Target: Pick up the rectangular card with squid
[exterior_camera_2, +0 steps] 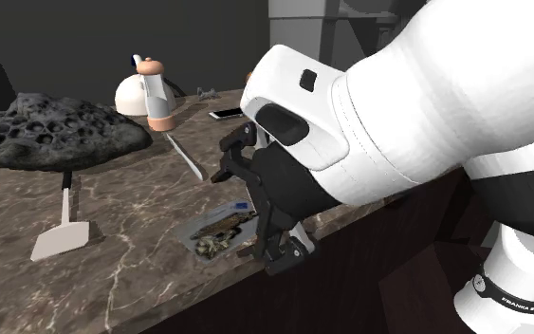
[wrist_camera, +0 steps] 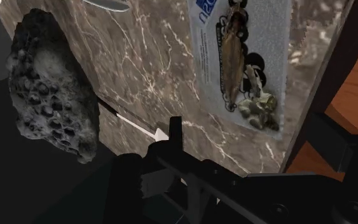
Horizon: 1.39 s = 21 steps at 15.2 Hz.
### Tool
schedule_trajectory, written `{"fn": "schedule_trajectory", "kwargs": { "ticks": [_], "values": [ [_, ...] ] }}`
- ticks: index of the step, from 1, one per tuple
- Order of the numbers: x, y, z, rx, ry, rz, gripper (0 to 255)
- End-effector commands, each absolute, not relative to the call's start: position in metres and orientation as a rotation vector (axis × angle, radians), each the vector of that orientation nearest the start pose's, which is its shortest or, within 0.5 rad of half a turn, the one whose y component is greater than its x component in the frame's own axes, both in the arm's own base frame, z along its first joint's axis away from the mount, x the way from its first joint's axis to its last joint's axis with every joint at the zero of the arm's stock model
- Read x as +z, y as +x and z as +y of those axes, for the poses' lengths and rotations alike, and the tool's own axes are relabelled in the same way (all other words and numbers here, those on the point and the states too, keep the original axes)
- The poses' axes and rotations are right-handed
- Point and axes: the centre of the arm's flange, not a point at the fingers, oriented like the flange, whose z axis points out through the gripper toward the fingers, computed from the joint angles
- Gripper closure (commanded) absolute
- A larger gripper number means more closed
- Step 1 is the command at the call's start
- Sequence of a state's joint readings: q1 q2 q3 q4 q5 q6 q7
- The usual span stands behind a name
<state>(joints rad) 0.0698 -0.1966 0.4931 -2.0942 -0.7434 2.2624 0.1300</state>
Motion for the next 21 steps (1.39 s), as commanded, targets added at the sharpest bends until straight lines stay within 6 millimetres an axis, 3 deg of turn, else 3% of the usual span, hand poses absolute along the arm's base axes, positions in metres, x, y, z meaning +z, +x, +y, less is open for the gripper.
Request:
{"fn": "schedule_trajectory", "kwargs": {
  "ticks": [1,11,12,21],
  "values": [
    [0.533,0.459,0.307,0.746,2.179,1.048,0],
    [0.491,0.46,0.313,0.758,2.159,1.061,0],
    [0.49,0.459,0.313,0.758,2.159,1.061,255],
    [0.491,0.46,0.313,0.758,2.159,1.061,255]
  ]
}}
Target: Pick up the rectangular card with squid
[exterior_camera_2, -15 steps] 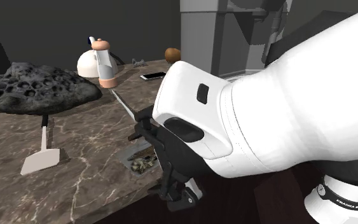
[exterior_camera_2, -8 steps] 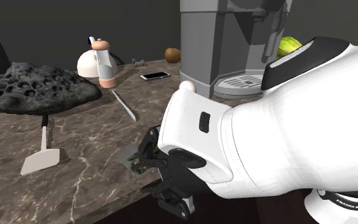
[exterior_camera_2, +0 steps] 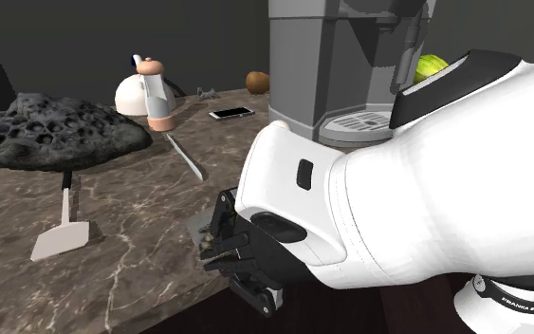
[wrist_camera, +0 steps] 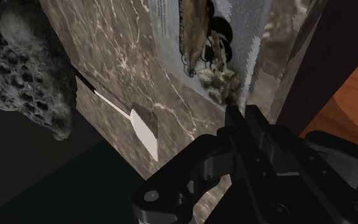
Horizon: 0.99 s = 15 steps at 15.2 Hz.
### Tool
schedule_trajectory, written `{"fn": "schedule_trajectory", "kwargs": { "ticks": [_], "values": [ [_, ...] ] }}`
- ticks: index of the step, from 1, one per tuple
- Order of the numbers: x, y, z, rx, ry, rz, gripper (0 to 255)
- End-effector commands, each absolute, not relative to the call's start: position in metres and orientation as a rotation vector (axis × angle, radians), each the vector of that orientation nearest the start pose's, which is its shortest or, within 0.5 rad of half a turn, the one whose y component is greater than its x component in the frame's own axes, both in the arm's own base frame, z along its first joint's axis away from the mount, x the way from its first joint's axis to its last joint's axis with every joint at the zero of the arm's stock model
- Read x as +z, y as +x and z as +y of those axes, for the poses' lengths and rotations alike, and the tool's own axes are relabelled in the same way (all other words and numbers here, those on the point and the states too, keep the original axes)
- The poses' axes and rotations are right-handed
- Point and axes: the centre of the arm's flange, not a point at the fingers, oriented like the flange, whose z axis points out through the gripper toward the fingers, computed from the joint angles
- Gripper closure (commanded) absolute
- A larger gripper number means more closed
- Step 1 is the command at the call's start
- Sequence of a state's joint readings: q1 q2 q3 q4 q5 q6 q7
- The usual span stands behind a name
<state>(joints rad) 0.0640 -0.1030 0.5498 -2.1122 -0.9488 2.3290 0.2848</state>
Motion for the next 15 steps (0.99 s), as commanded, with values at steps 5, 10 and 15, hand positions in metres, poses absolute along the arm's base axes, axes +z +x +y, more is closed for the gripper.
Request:
{"fn": "schedule_trajectory", "kwargs": {
  "ticks": [5,10,15],
  "values": [
    [0.517,0.46,0.313,0.758,2.159,1.061,255],
    [0.544,0.46,0.313,0.758,2.159,1.061,255],
    [0.57,0.46,0.313,0.758,2.159,1.061,255]
  ]
}}
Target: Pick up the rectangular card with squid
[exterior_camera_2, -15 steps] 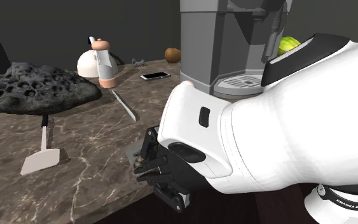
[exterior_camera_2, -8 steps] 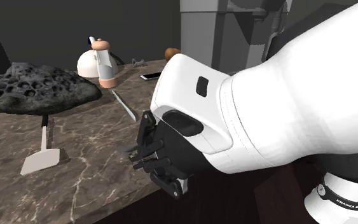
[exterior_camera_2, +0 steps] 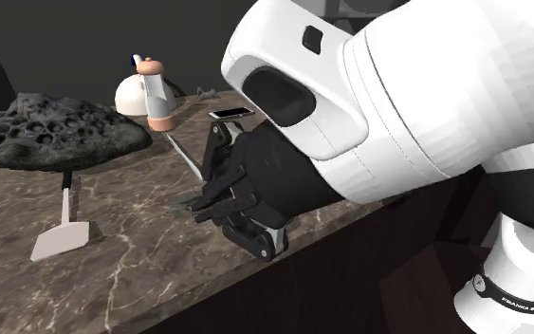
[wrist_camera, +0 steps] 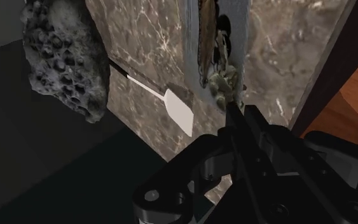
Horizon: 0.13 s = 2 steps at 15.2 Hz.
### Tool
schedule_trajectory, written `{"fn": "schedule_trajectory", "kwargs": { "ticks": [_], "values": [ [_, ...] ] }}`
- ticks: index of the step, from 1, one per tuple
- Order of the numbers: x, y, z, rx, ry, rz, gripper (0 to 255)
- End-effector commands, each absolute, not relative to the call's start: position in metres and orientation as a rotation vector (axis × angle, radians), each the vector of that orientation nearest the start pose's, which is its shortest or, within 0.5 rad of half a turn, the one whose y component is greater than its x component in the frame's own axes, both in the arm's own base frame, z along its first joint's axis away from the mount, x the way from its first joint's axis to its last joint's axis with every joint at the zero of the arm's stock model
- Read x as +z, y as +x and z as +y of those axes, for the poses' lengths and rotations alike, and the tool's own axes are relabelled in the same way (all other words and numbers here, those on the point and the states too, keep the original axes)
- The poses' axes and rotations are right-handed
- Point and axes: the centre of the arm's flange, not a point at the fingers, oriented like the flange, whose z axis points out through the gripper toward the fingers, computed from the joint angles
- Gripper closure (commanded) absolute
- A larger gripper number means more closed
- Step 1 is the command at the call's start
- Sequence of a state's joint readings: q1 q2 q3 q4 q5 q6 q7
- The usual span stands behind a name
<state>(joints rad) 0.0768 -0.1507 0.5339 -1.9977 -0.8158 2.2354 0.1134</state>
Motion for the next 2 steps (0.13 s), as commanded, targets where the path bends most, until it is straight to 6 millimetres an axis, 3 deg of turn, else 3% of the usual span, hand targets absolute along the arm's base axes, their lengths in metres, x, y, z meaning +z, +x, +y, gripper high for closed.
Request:
{"fn": "schedule_trajectory", "kwargs": {
  "ticks": [1,2],
  "values": [
    [0.5707,0.4599,0.3133,0.758,2.159,1.061,255],
    [0.5707,0.4599,0.3133,0.758,2.159,1.061,255]
  ]
}}
